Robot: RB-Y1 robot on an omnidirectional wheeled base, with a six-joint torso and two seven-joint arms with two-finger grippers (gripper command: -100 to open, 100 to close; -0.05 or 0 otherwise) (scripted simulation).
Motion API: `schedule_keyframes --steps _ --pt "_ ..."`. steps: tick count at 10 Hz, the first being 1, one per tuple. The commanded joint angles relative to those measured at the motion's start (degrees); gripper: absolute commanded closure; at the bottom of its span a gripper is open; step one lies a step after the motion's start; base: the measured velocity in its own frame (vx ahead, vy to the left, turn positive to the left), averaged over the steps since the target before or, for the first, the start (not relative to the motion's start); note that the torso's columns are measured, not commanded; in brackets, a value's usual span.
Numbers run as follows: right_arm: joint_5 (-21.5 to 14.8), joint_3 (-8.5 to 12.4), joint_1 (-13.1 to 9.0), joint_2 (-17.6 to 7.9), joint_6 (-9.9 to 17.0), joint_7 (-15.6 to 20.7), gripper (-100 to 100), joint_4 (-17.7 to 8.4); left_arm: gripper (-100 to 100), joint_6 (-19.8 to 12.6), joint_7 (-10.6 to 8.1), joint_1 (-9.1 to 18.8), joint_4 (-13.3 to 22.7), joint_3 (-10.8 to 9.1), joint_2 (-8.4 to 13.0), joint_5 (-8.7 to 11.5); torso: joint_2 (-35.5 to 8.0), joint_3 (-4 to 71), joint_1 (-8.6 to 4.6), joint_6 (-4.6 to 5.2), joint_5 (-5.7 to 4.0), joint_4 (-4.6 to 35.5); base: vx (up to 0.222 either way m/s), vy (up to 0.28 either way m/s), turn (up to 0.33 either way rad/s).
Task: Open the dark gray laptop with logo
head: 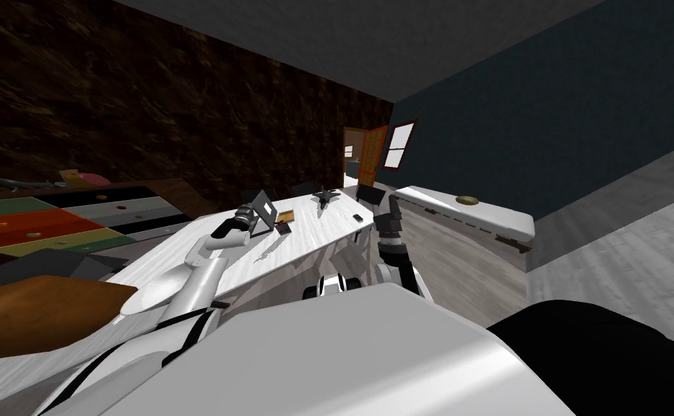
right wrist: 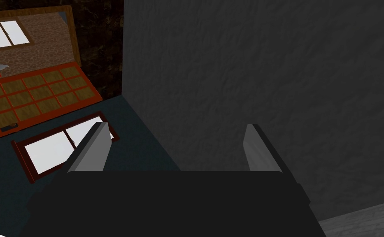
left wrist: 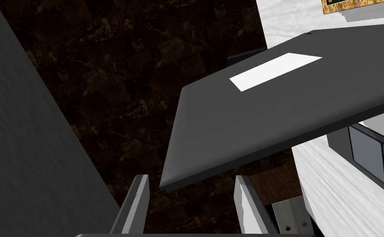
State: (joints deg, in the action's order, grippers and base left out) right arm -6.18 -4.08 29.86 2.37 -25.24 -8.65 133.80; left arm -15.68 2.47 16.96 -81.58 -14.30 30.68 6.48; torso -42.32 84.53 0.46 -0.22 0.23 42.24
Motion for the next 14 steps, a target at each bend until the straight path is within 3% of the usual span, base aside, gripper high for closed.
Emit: schedule_keyframes --steps 1,2,3,4,11,12,14 --pt "0.0 0.0 0.0 0.0 0.0 0.0 0 0.0 100 1.0 -3.01 0.6 1.0 -1.39 -2.4 2.7 0.1 0.0 -0.01 -0.06 0.05 -0.1 -0.03 0.136 0.048" --pt "0.0 0.0 0.0 0.0 0.0 0.0 0 0.0 100 1.5 -4.55 1.0 1.5 -2.06 -3.7 4.2 0.2 0.1 0.05 -0.08 0.07 -0.1 -0.028 0.161 0.047" --pt "0.0 0.0 0.0 0.0 0.0 0.0 0 0.0 100 1.6 -3.5 1.2 1.3 -1.48 -2.8 3.5 0.3 0.2 0.16 -0.03 0.12 -0.2 -0.016 0.076 0.006" --pt "0.0 0.0 0.0 0.0 0.0 0.0 0 0.0 100 3.5 -5.31 1.1 2.5 -2.17 -4.7 5.0 0.4 0.2 -0.23 0.17 0.02 -0.2 0.004 0.096 0.027" --pt "0.0 0.0 0.0 0.0 0.0 0.0 0 0.0 100 10.1 -11.39 0.3 7.5 -4.36 -12.7 10.6 0.5 0.3 -0.23 0.31 -0.04 -0.2 -0.014 0.123 0.01" --pt "0.0 0.0 0.0 0.0 0.0 0.0 0 0.0 100 9.7 -10.92 0.3 6.8 -4.15 -11.6 10.4 0.4 0.3 -0.28 0.31 -0.05 -0.2 -0.014 0.053 0.013" --pt "0.0 0.0 0.0 0.0 0.0 0.0 0 0.0 100 14.1 -13.29 -1.1 8.5 -4.04 -15.2 12.7 0.2 0.2 -0.55 0.48 -0.18 -0.1 -0.003 0.123 -0.02"
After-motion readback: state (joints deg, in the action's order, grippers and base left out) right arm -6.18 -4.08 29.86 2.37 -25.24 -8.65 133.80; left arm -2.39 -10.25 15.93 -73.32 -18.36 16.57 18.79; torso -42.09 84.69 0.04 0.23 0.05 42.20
